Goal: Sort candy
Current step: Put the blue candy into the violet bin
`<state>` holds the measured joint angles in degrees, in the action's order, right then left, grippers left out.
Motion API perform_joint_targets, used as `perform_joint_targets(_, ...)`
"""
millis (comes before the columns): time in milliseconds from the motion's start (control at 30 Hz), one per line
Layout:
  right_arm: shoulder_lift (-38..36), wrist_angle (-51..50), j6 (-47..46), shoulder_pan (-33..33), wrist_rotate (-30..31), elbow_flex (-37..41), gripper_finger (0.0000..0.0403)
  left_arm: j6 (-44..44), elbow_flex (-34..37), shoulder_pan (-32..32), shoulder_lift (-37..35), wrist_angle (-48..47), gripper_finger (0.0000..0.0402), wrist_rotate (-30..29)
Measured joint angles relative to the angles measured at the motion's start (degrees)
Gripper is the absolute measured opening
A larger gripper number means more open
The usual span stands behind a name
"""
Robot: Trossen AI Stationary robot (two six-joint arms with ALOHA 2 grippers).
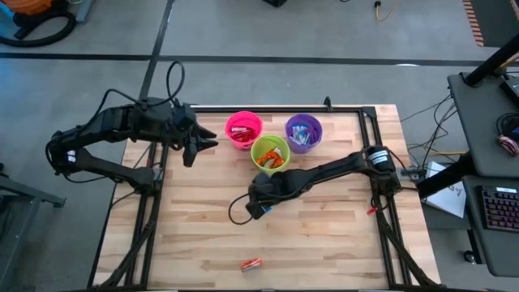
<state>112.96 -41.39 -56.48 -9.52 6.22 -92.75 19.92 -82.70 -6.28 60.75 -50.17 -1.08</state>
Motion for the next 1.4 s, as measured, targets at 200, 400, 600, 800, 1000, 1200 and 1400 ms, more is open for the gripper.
perform_joint_targets(200,-8.03,-0.34,4.01,0.36,1.33,0.0,0.0026,-1.21,0.0,-0.02,0.14,-1.91,0.0125,-0.04)
perform_joint_targets(400,-18.33,-5.24,9.11,4.39,4.29,0.0,0.0026,-4.03,0.0,-0.02,1.45,-4.09,0.0125,-1.89)
perform_joint_targets(600,-25.92,-17.57,13.13,14.13,10.63,-0.04,0.0026,-4.49,0.0,-0.02,3.77,-5.99,0.0125,-6.45)
perform_joint_targets(800,-27.14,-27.46,16.38,27.7,12.03,0.16,0.0026,-7.54,0.0,-0.09,6.24,-5.7,0.0125,-10.22)
perform_joint_targets(1000,-24.32,-27.71,21.95,36.33,9.95,0.24,0.0027,-10.84,-0.02,-0.1,8.78,-4.75,0.0125,-11.89)
perform_joint_targets(1200,-20.22,-27.75,26.93,38.39,4.21,0.25,0.0029,-13.15,-0.02,-0.48,10.84,-3.96,0.0125,-12.08)
perform_joint_targets(1400,-17.13,-28.8,27.17,38.5,2.36,0.28,0.0078,-14.95,-0.09,-0.57,12.11,-1.36,0.0125,-12.07)
